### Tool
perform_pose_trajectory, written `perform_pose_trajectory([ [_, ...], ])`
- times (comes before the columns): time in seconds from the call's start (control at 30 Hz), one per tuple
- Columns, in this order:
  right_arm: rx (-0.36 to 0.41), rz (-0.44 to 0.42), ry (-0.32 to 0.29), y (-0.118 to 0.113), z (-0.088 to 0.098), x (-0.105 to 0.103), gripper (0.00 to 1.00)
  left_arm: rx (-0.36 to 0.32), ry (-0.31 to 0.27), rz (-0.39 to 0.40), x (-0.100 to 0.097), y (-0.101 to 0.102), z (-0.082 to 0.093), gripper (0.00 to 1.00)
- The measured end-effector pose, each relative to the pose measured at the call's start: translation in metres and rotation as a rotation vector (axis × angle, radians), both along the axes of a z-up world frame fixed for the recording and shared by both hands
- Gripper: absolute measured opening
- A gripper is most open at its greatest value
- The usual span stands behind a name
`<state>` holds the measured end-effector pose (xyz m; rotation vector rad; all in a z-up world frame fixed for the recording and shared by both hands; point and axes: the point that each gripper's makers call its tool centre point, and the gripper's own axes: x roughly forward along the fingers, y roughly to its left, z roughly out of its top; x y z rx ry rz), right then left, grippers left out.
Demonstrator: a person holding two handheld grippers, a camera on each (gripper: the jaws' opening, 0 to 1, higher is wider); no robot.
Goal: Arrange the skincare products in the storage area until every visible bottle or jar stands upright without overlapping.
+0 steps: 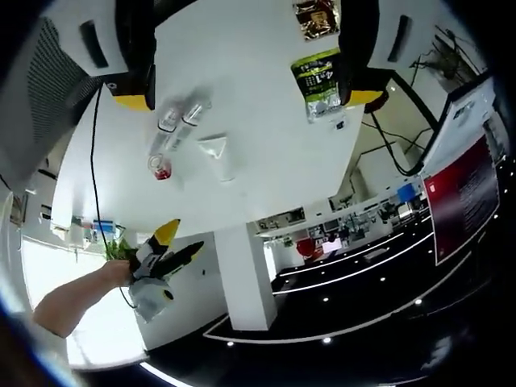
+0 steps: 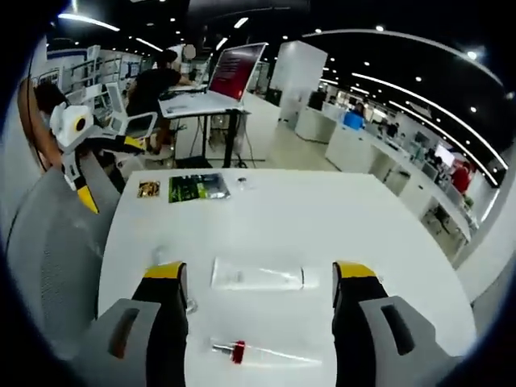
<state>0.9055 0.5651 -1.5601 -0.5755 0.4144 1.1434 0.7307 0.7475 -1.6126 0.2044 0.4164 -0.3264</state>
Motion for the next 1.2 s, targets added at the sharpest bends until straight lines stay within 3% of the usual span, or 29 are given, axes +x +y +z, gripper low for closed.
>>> perform_pose_trajectory([
  [0.13, -0.087, 0.065, 0.019, 0.004, -0.014, 0.002, 0.69, 0.005, 0.002, 0.000, 0.000, 0.000, -0.001, 0.97],
  [0.7, -0.342, 0.281, -0.042, 0.019, -0.045, 0.032, 0.74, 0.055, 0.013, 0.010, 0.000, 0.008, -0.007, 0.92],
  [0.8, -0.363, 0.305, -0.019, 0.020, -0.053, 0.034, 0.75, 0.058, 0.014, 0.020, 0.000, 0.010, -0.007, 0.91],
  [0.97, -0.466, 0.402, -0.042, 0.016, -0.070, 0.037, 0.75, 0.070, 0.023, 0.018, 0.000, 0.010, -0.009, 0.90],
  [1.1, -0.505, 0.484, -0.023, 0.016, -0.080, 0.032, 0.76, 0.076, 0.037, 0.019, -0.001, 0.011, -0.012, 0.90],
  [1.2, -0.540, 0.528, -0.045, 0.016, -0.085, 0.035, 0.76, 0.075, 0.039, 0.020, -0.001, 0.011, -0.011, 0.89],
])
